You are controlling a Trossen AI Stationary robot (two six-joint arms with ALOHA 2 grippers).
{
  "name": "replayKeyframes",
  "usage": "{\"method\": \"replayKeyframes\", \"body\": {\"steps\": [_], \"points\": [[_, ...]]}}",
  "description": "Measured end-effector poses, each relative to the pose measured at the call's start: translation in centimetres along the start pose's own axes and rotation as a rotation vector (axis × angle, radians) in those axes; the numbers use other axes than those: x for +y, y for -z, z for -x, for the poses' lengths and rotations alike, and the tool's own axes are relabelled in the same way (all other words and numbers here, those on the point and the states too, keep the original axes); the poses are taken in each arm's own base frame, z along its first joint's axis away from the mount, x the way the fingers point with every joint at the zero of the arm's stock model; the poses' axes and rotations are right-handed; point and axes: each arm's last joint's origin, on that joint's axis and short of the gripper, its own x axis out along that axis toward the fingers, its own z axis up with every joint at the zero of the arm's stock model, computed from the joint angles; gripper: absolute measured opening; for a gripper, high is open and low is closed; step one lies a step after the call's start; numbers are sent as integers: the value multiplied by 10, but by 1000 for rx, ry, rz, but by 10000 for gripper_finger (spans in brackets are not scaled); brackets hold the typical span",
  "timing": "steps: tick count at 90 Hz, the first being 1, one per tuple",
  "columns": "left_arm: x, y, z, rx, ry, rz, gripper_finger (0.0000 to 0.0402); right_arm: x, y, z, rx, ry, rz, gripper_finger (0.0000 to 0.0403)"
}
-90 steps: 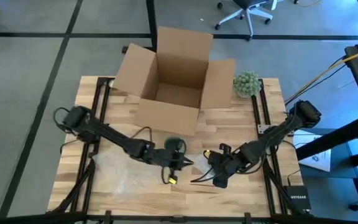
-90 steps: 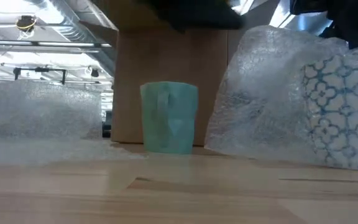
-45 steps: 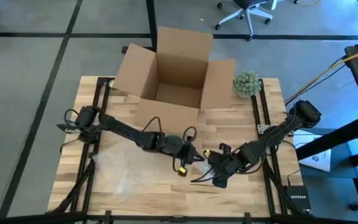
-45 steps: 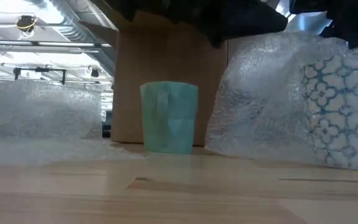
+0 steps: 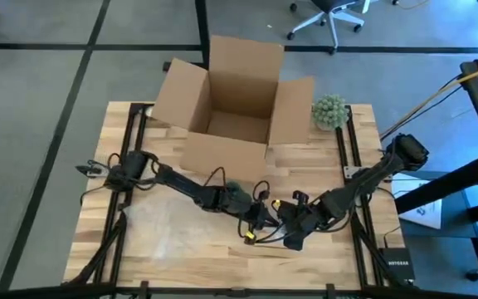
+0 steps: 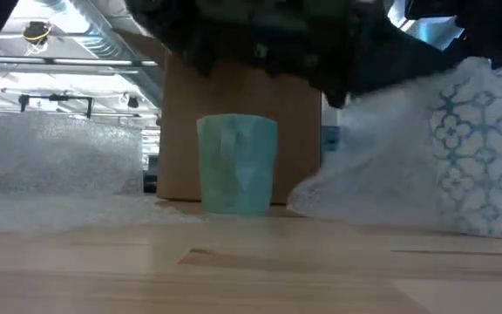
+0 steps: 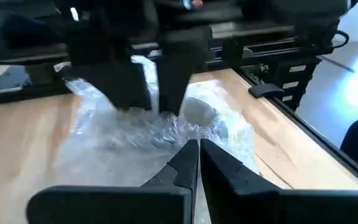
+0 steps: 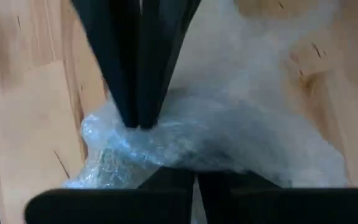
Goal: Wrap mug
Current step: Wrap the bottom white blue floral mug glass
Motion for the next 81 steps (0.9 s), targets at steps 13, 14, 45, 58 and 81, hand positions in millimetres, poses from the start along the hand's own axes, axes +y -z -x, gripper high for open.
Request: {"method": "replayKeyframes", "body": {"steps": [13, 14, 45, 58, 81], "points": [[-1, 1, -1, 3, -12, 0, 0, 5, -7, 10, 11, -21, -1, 0], [-1, 0, -1, 2, -12, 0, 0, 6, -8, 11, 11, -22, -1, 0], [-1, -1, 0, 6, -7, 2, 0, 20, -34, 71, 96, -46, 6, 0], [0, 0, 0, 5, -8, 8, 0, 17, -38, 80, 42, 30, 12, 0], [0, 0, 0, 4, -8, 8, 0, 12, -17, 19, 56, 55, -1, 0]]}}
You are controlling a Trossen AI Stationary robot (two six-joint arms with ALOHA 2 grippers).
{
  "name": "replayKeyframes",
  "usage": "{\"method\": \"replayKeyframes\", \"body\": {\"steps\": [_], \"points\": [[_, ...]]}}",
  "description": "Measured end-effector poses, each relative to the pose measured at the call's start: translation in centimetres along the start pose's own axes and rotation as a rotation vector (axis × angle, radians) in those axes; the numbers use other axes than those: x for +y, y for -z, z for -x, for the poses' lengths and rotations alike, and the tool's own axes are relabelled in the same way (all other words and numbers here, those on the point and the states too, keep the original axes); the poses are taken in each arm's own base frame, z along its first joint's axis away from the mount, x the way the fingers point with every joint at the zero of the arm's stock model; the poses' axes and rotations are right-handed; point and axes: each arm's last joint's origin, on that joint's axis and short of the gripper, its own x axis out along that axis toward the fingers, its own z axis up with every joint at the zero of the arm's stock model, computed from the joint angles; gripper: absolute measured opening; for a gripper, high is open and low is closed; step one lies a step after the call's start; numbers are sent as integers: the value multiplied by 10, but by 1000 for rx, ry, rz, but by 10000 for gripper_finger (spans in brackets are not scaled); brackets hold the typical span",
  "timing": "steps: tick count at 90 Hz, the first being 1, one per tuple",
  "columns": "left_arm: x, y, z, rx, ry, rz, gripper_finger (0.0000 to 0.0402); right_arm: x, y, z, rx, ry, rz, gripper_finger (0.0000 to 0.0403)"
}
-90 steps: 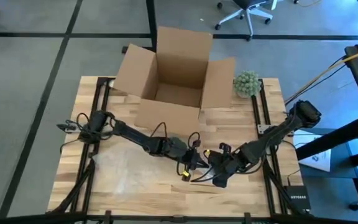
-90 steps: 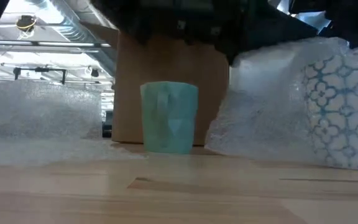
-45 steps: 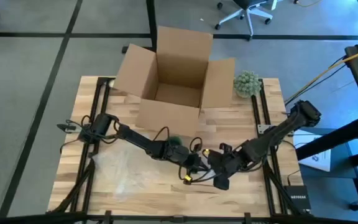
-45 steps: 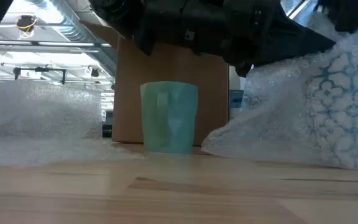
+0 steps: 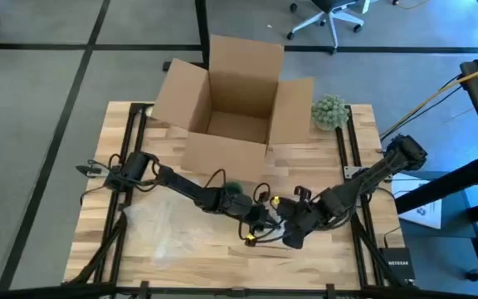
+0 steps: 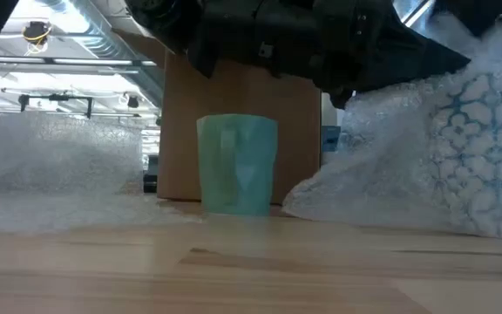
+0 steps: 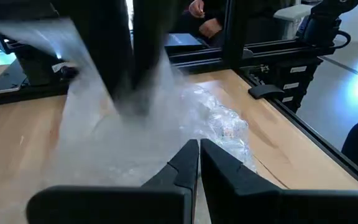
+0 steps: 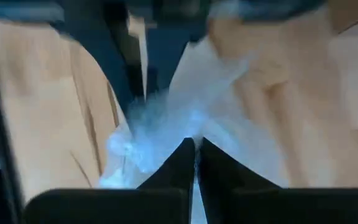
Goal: Wrap mug
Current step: Wrap the bottom white blue floral mug glass
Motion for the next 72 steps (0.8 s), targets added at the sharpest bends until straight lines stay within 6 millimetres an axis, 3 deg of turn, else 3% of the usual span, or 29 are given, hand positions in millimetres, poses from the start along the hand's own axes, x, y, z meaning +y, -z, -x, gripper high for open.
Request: {"method": "replayKeyframes", "body": {"steps": [12, 19, 53, 72], "points": [[0, 0, 0, -1, 0, 0, 0, -2, 13, -36, 36, 9, -32, 0], [0, 0, 0, -3, 0, 0, 0, -1, 15, -47, 40, -1, -40, 0], [0, -29, 17, -17, -60, -85, 0, 7, 7, -42, 14, -13, 0, 0], [3, -3, 3, 26, -55, -42, 0, 8, 5, -41, 8, -16, 12, 0]]}}
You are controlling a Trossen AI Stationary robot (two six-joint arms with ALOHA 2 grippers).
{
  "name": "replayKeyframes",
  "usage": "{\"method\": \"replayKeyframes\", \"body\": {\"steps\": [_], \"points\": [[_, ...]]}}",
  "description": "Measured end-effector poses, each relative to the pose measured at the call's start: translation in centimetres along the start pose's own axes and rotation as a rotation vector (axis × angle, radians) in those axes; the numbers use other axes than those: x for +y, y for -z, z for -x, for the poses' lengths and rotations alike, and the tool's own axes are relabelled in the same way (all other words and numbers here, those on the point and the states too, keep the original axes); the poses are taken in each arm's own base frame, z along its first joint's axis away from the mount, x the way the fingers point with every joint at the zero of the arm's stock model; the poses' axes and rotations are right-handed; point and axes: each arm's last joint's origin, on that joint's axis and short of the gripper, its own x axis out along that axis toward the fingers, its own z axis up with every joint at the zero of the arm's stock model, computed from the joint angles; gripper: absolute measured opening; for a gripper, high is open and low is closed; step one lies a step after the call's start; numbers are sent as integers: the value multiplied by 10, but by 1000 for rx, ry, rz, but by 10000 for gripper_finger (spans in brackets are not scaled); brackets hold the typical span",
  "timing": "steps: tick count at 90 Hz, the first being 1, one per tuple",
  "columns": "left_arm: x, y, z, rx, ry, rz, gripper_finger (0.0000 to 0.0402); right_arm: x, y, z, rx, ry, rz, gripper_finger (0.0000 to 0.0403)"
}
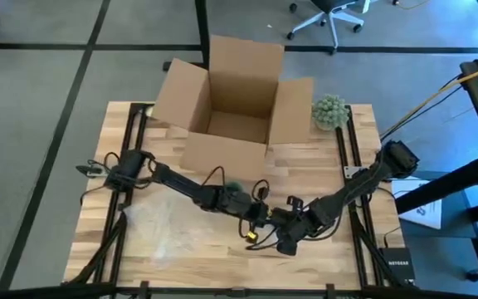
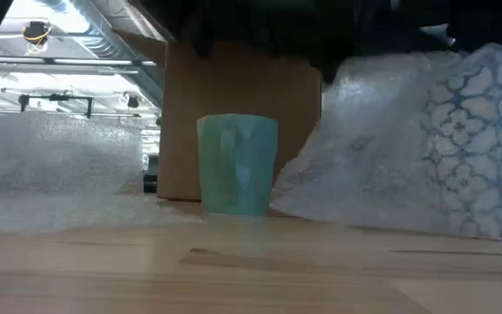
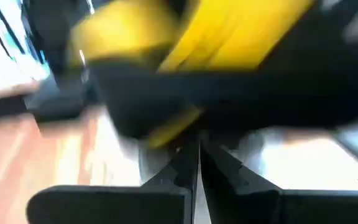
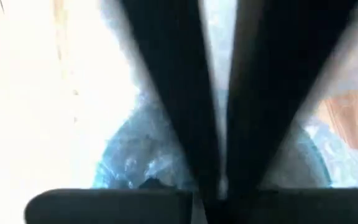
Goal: Wrap mug
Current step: Wrap the bottom white blue floral mug glass
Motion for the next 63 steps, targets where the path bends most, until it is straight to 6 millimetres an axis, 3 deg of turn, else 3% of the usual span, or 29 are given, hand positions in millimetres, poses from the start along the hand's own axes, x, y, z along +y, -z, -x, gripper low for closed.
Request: {"method": "replayKeyframes", "body": {"steps": [25, 63], "points": [[-8, 10, -5, 21, 11, 33, 0, 4, -6, 11, 25, -4, 2, 0], [-8, 10, -5, 25, 11, 36, 0, 18, -40, 94, 39, 24, 10, 0]]}}
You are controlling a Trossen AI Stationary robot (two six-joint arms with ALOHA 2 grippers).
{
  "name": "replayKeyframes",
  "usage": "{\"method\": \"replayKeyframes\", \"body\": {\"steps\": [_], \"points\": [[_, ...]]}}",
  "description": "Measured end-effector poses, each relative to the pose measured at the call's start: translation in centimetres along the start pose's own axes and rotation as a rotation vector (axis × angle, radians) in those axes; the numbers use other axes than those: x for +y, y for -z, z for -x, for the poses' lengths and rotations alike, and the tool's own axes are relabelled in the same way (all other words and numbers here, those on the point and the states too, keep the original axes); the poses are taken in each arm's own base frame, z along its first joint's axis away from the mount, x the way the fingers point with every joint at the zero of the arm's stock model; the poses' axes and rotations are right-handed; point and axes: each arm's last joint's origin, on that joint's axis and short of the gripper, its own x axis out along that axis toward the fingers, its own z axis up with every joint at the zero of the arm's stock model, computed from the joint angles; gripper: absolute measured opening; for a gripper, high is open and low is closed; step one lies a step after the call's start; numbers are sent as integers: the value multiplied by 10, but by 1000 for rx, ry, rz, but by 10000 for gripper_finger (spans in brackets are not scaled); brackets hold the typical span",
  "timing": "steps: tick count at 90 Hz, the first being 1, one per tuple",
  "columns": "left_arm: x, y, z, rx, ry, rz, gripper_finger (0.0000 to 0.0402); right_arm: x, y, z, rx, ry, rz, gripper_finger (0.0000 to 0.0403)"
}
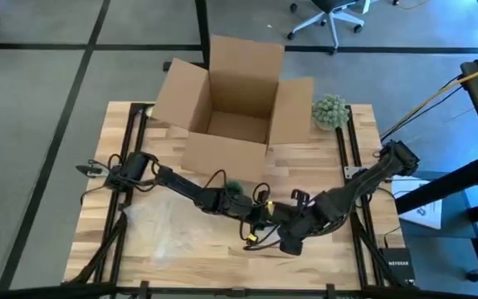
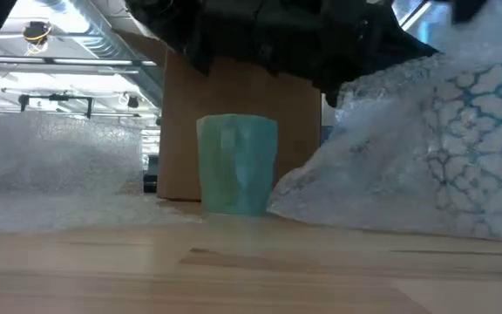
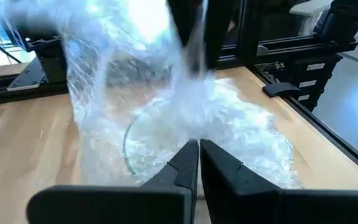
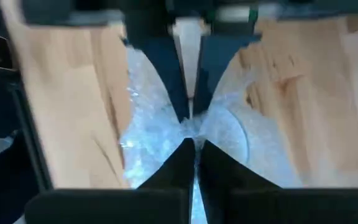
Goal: Wrap mug
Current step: Wrap the bottom white blue floral mug glass
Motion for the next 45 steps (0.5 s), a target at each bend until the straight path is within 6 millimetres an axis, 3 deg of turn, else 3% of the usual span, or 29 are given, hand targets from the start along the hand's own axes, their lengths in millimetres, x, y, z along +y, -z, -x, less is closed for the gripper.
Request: {"method": "replayKeyframes", "body": {"steps": [18, 45], "points": [[0, 0, 0, -2, 0, 1, 0, -1, -3, 16, 8, 10, -17, 0], [0, 1, 0, -2, 0, 1, 0, -5, 2, 10, 36, 72, -76, 22]]}}
